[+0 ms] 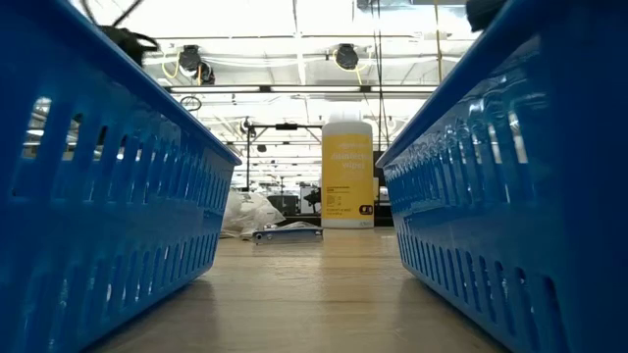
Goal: Pick & Place Travel size toiletries
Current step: Put the silver nail cutter into the blue basket
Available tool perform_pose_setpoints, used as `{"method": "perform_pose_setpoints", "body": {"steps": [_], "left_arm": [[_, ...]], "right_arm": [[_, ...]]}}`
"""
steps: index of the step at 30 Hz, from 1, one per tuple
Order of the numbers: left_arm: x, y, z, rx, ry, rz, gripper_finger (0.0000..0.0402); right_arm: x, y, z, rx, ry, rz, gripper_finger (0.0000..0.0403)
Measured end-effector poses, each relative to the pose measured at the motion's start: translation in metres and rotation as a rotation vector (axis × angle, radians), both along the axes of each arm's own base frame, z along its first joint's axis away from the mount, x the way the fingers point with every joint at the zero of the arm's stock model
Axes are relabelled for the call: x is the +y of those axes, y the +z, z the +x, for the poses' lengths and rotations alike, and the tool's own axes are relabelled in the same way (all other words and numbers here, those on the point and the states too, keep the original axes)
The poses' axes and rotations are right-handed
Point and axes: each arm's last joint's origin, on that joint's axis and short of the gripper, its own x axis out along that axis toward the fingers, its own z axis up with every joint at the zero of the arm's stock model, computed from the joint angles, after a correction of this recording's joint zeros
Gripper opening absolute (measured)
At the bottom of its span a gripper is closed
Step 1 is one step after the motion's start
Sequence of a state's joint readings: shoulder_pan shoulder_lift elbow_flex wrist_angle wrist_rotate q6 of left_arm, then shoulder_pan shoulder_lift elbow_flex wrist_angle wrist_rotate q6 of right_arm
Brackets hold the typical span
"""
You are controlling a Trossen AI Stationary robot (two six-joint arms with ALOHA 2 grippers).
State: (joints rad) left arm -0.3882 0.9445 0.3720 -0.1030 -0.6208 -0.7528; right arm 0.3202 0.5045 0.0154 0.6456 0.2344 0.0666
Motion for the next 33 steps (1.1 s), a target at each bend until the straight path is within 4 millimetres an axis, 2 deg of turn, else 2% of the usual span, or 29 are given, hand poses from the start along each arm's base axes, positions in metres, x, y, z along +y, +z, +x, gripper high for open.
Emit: {"method": "perform_pose_setpoints", "body": {"steps": [4, 10, 20, 33], "left_arm": [[-0.009, 0.001, 0.032, 0.192, 0.059, -0.051, 0.0239], [-0.01, -0.011, 0.06, 0.353, 0.249, -0.141, 0.0239], [0.003, -0.049, 0.073, 0.506, 0.393, -0.265, 0.0239], [0.025, -0.072, 0.08, 0.615, 0.448, -0.224, 0.0238]], "right_arm": [[0.0, 0.0, 0.0, 0.001, 0.0, 0.0, 0.0004], [0.0, -0.001, 0.0, 0.006, 0.0, -0.002, 0.0004], [0.0, -0.001, 0.0, 0.007, 0.001, -0.002, 0.0004], [0.0, -0.001, 0.0, 0.007, 0.001, -0.002, 0.0004]]}}
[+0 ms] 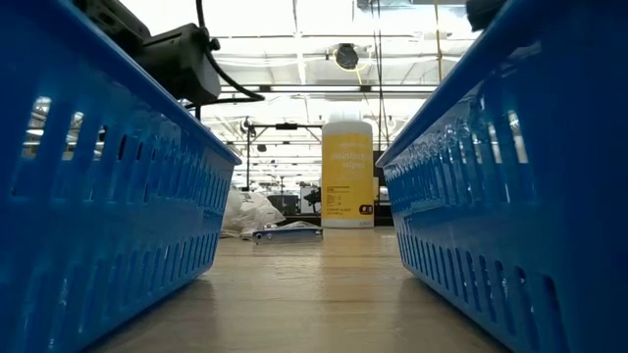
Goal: Pick & Place Travel size toiletries
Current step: Put the silver nail cutter into the blue basket
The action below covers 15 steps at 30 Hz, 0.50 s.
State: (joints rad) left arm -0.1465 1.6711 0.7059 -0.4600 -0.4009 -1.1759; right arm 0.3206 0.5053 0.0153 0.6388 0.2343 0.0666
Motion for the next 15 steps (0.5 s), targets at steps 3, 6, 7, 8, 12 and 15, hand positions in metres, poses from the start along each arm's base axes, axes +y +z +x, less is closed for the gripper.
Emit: {"method": "perform_pose_setpoints", "body": {"steps": [3, 6, 7, 8, 12, 15], "left_arm": [[-0.0002, -0.0007, 0.0, 0.008, -0.016, -0.004, 0.0218], [-0.0019, -0.0011, 0.0002, 0.008, -0.023, -0.007, 0.0173], [-0.0019, -0.0011, 0.0002, 0.007, -0.022, -0.008, 0.0153], [-0.0019, -0.0012, 0.0002, 0.007, -0.022, -0.008, 0.0133], [-0.0022, -0.0003, 0.0, 0.008, -0.036, -0.008, 0.0044], [-0.002, 0.0046, -0.002, 0.003, -0.055, -0.02, 0.0027]], "right_arm": [[0.0, 0.0, 0.0, 0.0, 0.0, 0.0, 0.0004], [0.0, 0.0, 0.0, 0.0, 0.0, 0.0, 0.0004], [0.0, 0.0, 0.0, 0.0, 0.0, 0.0, 0.0004], [0.0, 0.0, 0.0, 0.0, 0.0, 0.0, 0.0004], [0.0, 0.0, 0.0, 0.0, 0.0, 0.0, 0.0004], [0.0, 0.0, 0.0, 0.0, 0.0, 0.0, 0.0004]]}}
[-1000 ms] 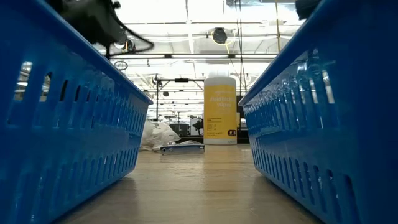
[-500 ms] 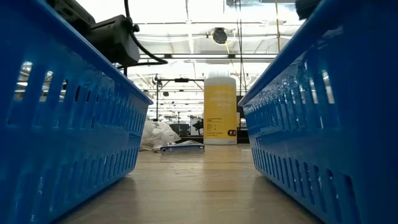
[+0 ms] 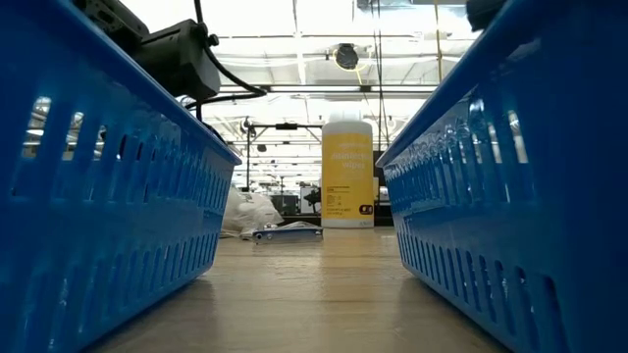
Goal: Pick & Place Travel size toiletries
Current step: Put the silver nail cutter into the blue basket
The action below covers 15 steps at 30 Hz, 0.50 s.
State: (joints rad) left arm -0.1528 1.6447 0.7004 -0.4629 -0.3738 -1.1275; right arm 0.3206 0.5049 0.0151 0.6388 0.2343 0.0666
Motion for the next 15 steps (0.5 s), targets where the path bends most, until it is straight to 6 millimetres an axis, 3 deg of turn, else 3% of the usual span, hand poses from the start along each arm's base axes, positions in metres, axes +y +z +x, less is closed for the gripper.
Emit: {"method": "perform_pose_setpoints", "body": {"steps": [7, 15], "left_arm": [[-0.011, 0.037, -0.011, -0.133, -0.052, -0.052, 0.0032], [-0.042, 0.079, -0.025, -0.372, -0.187, -0.078, 0.003]], "right_arm": [[0.0, 0.0, 0.0, 0.001, 0.0, 0.0, 0.0004], [0.0, 0.0, 0.0, 0.001, 0.0, 0.0, 0.0004]]}}
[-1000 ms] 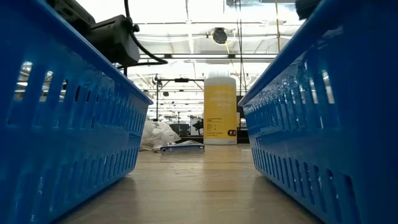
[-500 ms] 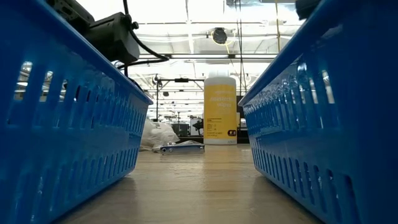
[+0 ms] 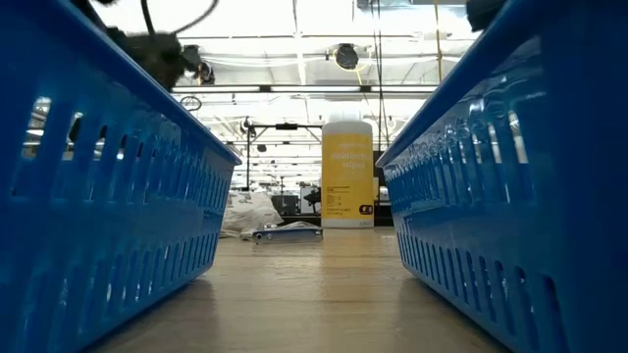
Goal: Pick & Place Travel size toiletries
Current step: Put the silver nail cutter into the blue basket
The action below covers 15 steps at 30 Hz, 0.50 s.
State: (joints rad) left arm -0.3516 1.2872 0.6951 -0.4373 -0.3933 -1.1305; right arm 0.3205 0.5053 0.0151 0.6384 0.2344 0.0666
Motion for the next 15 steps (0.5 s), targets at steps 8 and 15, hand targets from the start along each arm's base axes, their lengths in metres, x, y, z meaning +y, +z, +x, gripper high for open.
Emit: {"method": "perform_pose_setpoints", "body": {"steps": [8, 15], "left_arm": [[-0.056, 0.02, -0.003, -0.259, -0.324, -0.026, 0.003], [-0.096, 0.031, 0.011, -0.334, -0.432, -0.053, 0.003]], "right_arm": [[0.0, 0.0, 0.0, 0.0, 0.0, 0.0, 0.0004], [0.0, 0.0, 0.0, 0.0, 0.0, 0.0, 0.0004]]}}
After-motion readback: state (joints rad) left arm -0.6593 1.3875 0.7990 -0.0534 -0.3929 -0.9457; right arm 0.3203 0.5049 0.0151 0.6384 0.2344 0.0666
